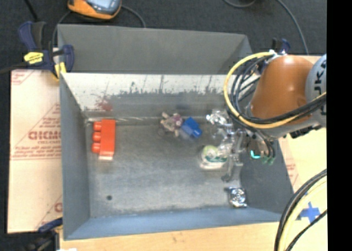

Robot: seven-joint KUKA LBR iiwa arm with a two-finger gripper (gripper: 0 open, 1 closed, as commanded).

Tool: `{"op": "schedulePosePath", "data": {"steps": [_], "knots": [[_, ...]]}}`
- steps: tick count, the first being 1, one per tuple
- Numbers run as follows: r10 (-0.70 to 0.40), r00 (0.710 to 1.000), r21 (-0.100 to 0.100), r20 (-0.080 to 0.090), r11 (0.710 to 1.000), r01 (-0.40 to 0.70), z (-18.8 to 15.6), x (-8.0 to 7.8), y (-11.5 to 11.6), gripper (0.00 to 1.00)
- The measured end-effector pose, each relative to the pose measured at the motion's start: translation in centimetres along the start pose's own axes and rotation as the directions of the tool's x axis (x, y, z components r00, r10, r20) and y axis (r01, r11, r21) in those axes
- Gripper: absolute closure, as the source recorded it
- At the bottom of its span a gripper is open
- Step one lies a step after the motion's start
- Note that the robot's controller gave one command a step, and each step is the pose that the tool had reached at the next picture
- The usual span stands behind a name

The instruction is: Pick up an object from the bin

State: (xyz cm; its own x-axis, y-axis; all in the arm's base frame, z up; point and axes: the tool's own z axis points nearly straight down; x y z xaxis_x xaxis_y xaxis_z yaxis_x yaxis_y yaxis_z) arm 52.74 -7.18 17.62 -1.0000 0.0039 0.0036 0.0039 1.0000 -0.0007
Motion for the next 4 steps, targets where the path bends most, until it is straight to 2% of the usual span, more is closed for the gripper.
{"op": "schedulePosePath", "data": {"steps": [1,4], "knots": [[-0.060,0.998,-0.007,0.010,0.998,0.060,10.69,-6.16,-4.75,0.00],[-0.066,0.998,-0.005,0.021,0.998,0.066,10.33,-6.51,-4.74,0.00]]}}
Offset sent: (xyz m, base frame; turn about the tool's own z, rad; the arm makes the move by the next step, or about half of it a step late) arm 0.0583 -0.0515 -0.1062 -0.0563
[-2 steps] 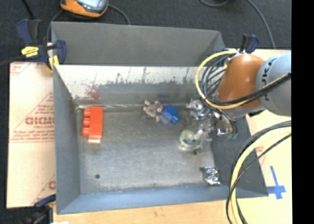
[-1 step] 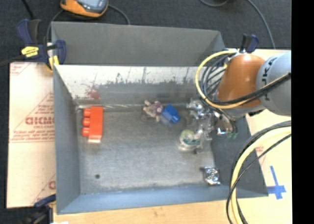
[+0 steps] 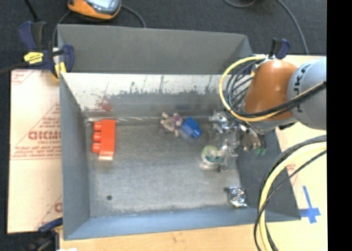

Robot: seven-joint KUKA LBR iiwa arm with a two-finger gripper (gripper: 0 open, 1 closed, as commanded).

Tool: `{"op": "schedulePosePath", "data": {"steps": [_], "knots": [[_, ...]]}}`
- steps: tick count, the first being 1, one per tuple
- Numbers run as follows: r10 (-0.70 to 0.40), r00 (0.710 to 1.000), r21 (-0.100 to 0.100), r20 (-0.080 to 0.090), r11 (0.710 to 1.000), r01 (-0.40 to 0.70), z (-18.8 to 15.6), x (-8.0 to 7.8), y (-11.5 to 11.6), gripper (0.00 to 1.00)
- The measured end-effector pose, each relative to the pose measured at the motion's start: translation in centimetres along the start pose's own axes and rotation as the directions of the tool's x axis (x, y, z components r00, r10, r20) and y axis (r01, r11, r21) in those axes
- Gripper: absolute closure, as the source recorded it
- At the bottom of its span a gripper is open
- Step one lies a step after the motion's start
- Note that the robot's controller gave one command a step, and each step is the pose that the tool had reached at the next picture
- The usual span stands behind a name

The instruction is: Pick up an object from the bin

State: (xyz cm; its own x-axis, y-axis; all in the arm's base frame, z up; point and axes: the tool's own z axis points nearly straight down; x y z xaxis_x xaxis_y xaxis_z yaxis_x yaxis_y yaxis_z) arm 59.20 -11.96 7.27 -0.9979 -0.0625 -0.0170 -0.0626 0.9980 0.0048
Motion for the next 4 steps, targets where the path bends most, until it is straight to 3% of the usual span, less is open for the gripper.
{"op": "schedulePosePath", "data": {"steps": [1,2,3,4], "knots": [[-0.002,1.000,0.001,0.002,1.000,0.002,-0.1,-0.1,0.0,0.00],[-0.003,1.000,-0.001,-0.004,1.000,0.003,0.0,0.1,0.0,1.00],[-0.006,1.000,0.007,-0.006,1.000,0.006,-7.8,-0.3,0.0,1.00],[-0.005,1.000,0.006,-0.010,1.000,0.006,-8.9,-0.5,-0.1,1.00]]}}
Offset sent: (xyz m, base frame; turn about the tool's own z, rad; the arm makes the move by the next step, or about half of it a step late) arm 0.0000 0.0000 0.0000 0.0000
